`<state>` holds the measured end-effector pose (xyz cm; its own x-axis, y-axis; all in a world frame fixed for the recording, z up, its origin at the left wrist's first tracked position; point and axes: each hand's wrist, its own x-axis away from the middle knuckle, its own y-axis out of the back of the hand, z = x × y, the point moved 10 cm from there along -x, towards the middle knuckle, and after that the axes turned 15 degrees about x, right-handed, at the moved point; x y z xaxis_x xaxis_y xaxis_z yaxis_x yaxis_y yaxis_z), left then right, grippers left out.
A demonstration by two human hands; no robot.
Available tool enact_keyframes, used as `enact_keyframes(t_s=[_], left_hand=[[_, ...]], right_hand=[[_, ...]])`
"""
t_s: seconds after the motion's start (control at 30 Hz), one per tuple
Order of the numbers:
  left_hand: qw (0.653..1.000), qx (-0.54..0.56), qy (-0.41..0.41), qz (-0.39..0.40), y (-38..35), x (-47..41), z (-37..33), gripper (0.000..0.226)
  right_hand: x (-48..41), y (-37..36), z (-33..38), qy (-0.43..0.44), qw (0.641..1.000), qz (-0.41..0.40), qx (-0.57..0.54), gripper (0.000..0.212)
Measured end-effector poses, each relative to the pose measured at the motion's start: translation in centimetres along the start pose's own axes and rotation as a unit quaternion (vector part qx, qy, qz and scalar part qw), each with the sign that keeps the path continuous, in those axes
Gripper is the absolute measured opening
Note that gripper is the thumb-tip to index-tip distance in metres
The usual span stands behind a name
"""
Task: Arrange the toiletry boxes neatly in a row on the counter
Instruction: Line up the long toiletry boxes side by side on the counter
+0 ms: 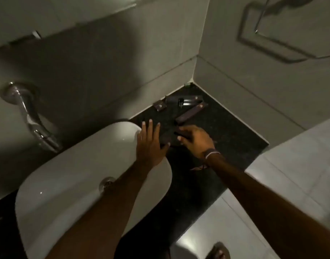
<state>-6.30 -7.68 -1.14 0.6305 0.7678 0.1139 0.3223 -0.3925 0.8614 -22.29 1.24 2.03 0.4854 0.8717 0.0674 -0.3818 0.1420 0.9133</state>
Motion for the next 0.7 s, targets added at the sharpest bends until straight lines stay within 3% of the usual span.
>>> enact_keyframes(t_s=[0.13, 0.4, 0.7], left_hand=[[0.999, -0.004, -0.012, -0.031, -0.1, -0.6, 0.1, 0.085], [0.998, 0.007, -0.023, -0.050, -0.3, -0.3, -0.1, 0.076], [0.998, 0.014, -0.011, -0.059, -0.2, -0.3, 0.0, 0.067]], right_hand=[[-1.1, -7.4, -1.1, 0.016, 0.976, 0.119, 0.184, 0.055], [-0.3, -10.9, -2.4, 0.045, 0.951, 0.083, 0.294, 0.060], [9.7, -10.1, -7.3, -0.018, 0.983, 0.026, 0.180, 0.051]])
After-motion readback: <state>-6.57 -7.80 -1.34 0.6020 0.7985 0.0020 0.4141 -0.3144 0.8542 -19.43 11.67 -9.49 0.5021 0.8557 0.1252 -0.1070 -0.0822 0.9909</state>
